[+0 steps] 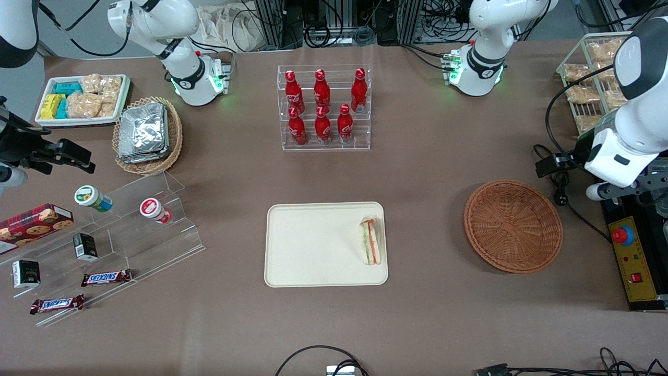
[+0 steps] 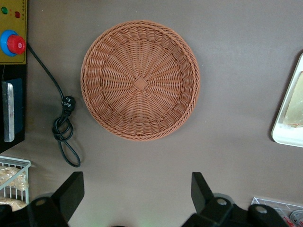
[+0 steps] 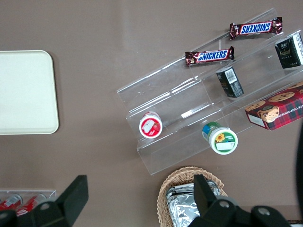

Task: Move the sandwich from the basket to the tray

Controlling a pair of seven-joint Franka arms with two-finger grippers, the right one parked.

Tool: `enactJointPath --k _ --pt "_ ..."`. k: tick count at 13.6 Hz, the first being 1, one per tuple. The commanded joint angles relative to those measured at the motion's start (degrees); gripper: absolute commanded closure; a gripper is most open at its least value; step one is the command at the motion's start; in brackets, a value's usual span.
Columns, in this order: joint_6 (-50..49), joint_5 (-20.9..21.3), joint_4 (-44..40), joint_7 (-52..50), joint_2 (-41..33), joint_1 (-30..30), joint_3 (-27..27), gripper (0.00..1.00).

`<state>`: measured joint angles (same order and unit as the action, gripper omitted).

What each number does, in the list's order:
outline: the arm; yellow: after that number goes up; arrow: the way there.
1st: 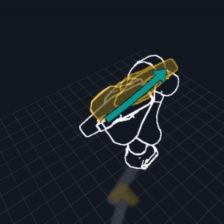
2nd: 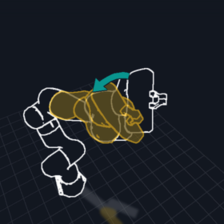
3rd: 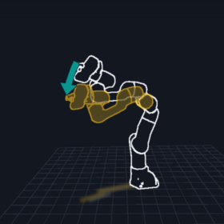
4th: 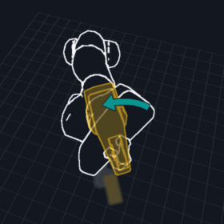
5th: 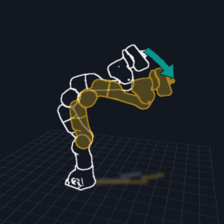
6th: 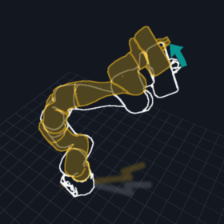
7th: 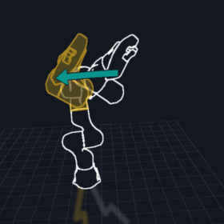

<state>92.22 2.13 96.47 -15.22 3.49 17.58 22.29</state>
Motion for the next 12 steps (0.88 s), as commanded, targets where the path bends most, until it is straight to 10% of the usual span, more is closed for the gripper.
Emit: enactJointPath --k 1,12 --pt "-1.7 0.9 -2.5 -0.3 0.8 -0.3 0.5 0.0" --pt "-3.0 1.2 -5.4 3.7 2.8 -16.4 -15.8 0.0"
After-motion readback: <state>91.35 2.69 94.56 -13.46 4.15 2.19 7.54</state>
